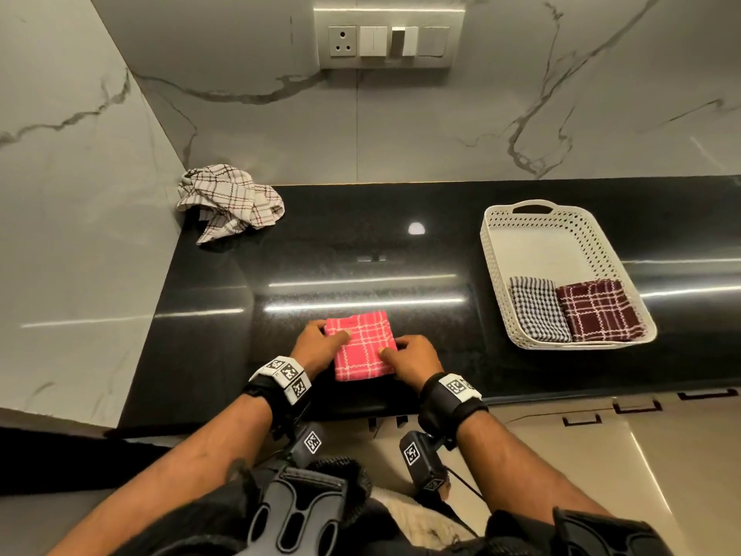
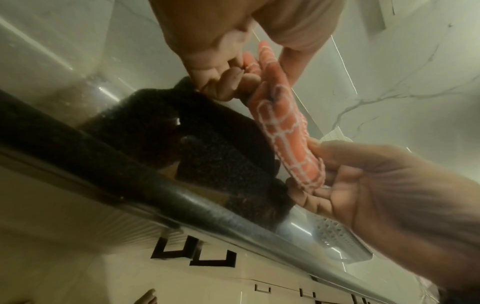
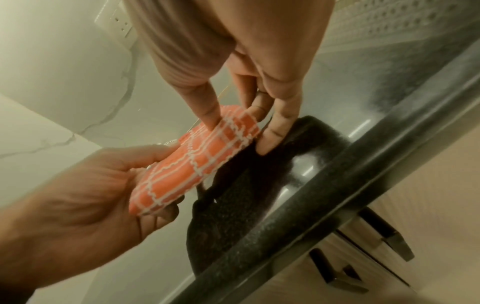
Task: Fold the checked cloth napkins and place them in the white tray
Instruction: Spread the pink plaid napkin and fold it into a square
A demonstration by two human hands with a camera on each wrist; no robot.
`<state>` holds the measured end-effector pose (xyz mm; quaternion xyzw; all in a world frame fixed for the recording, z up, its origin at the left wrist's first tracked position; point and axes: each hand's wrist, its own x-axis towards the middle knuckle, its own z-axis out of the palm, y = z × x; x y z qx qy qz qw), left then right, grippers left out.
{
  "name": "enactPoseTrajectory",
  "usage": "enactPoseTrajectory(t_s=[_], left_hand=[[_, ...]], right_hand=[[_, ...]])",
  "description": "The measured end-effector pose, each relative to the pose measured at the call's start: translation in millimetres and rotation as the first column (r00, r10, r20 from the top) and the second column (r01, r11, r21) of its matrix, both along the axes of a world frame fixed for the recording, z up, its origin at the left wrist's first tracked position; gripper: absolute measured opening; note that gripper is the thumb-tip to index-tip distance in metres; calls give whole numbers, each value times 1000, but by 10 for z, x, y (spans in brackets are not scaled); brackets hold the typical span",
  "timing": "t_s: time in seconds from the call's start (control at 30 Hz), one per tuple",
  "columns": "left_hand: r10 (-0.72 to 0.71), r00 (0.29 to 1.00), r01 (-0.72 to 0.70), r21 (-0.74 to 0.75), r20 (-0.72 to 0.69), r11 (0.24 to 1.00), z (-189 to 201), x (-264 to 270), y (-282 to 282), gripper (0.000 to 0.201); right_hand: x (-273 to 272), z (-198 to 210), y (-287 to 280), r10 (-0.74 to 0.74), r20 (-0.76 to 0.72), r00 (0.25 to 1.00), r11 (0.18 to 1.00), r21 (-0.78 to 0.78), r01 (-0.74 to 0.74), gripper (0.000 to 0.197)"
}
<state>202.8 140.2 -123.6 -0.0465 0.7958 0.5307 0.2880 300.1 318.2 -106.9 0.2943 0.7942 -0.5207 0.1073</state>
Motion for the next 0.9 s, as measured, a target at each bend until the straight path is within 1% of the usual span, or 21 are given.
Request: enactPoseTrajectory(t_s=[0.07, 0.1, 0.13, 0.17, 0.2, 0.23, 0.27, 0.33, 0.37, 0.4, 0.47, 0.53, 0.6, 0.67, 0.73, 0.8, 0.9], left_hand=[[-64, 998, 61, 96, 22, 993, 61, 17, 34, 35], [-87, 996, 82, 139, 32, 987, 102, 26, 64, 33], [-107, 993, 97, 183, 43, 978, 139, 29, 96, 39], [-119, 992, 105, 224, 51, 969, 202, 30, 126, 50], [-131, 990, 114, 257, 50, 960, 270, 27, 186, 59], [-144, 989, 125, 289, 45, 949, 318, 16, 265, 64], [-159, 986, 136, 317, 47, 938, 352, -6, 337, 65], [-201, 978, 165, 383, 55, 909, 490, -48, 564, 57], [-227, 973, 189, 412, 46, 891, 579, -74, 741, 50], [-253, 967, 222, 418, 20, 881, 678, -110, 939, 42], [-301, 949, 315, 370, -96, 874, 880, -177, 1378, 29], [-356, 914, 403, 318, -195, 858, 1083, -253, 1814, 28], [-423, 866, 484, 239, -265, 842, 1253, -355, 2247, 28], [-505, 814, 557, 142, -287, 818, 1358, -494, 2710, 27], [-569, 760, 602, 10, -314, 798, 1409, -638, 3216, 26], [-626, 711, 626, -118, -320, 771, 1398, -758, 3647, 24], [-668, 698, 619, -252, -259, 744, 1271, -878, 4157, 17]], right_hand=[[70, 21, 80, -57, 6, 998, 989, -137, 57, 9], [100, 16, 125, -80, 11, 997, 976, -203, 80, 9], [131, 36, 176, -94, 9, 996, 965, -245, 94, 14], [152, 50, 226, -122, -9, 992, 954, -275, 115, 28], [175, 67, 300, -153, -24, 988, 945, -295, 139, 48], [202, 92, 384, -179, -41, 983, 933, -323, 157, 63], [224, 186, 454, -186, -62, 981, 924, -350, 153, 64], [281, 399, 647, -176, -93, 980, 903, -411, 123, 40], [307, 509, 799, -185, -116, 976, 895, -430, 119, 31], [335, 636, 972, -200, -152, 968, 897, -426, 119, 29], [364, 848, 1344, -240, -208, 948, 909, -392, 144, 32], [357, 1064, 1732, -240, -236, 941, 932, -328, 156, 30], [312, 1244, 2170, -223, -270, 937, 963, -210, 169, 25], [221, 1379, 2618, -229, -262, 937, 973, -104, 208, 24], [78, 1377, 3101, -237, -228, 944, 972, -45, 232, 22], [-94, 1288, 3500, -204, -176, 963, 975, 54, 217, 13], [-301, 1109, 3948, -138, -67, 988, 970, 192, 149, 8]])
